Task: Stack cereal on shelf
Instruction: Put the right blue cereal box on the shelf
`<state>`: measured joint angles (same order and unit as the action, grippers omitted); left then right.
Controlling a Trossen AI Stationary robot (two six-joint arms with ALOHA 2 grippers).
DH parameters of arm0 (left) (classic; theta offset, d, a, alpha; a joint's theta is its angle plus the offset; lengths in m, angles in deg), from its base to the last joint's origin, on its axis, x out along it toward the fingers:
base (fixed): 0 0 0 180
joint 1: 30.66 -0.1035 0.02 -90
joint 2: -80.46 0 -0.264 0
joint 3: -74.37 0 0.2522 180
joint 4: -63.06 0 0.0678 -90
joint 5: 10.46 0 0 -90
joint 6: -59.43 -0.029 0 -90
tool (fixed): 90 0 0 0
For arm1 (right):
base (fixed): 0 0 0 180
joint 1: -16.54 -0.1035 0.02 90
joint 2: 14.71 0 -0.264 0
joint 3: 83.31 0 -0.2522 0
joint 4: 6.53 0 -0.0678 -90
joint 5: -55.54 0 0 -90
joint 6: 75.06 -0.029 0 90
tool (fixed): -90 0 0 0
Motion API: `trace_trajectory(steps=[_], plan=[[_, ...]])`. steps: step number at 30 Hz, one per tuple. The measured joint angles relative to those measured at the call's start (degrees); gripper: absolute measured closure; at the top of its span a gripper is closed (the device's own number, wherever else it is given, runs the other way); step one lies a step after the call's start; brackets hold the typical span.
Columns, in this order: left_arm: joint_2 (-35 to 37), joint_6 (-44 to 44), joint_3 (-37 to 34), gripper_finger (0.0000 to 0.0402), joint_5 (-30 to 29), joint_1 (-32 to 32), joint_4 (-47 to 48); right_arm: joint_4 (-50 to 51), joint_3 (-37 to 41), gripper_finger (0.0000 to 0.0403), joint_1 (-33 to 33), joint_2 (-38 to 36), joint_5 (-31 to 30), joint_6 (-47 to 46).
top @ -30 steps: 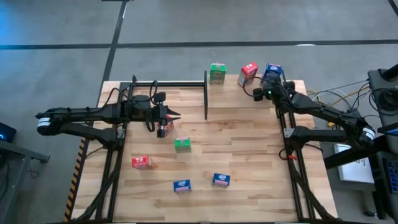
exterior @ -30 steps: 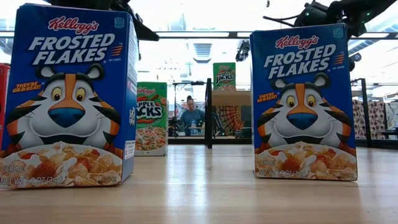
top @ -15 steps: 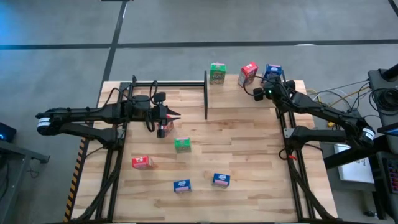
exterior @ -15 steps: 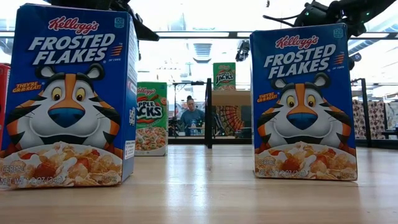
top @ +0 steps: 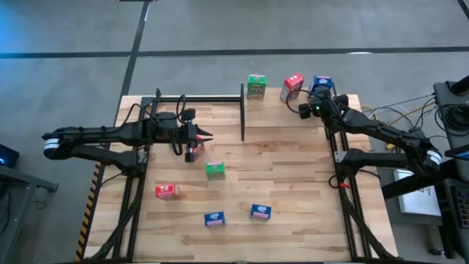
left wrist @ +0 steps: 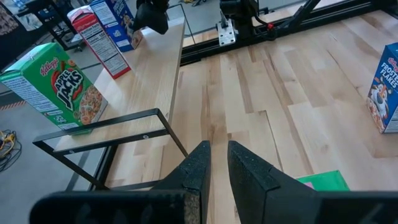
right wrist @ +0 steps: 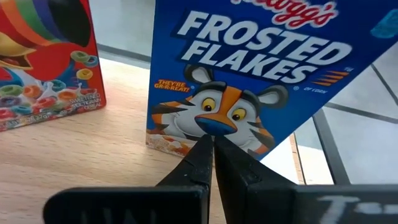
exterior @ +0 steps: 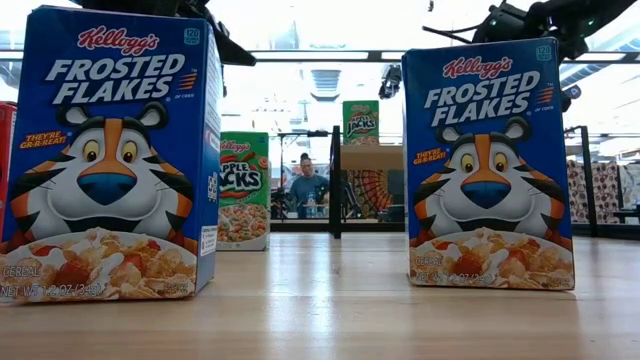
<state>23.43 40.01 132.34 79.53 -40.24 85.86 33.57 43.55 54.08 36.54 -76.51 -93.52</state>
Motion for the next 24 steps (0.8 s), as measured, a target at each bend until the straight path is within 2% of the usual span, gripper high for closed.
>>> trace_trajectory(steps=[12,24], plan=[[0.0,0.0,0.0,0.0364,0.0,0.0,0.0,-1.5,0.0,0.0394,0.0,3.2,-0.3,1.4],[0.0,0.0,0.0,0.0364,0.0,0.0,0.0,-1.8,0.0,0.0394,0.0,3.1,-2.0,2.6]])
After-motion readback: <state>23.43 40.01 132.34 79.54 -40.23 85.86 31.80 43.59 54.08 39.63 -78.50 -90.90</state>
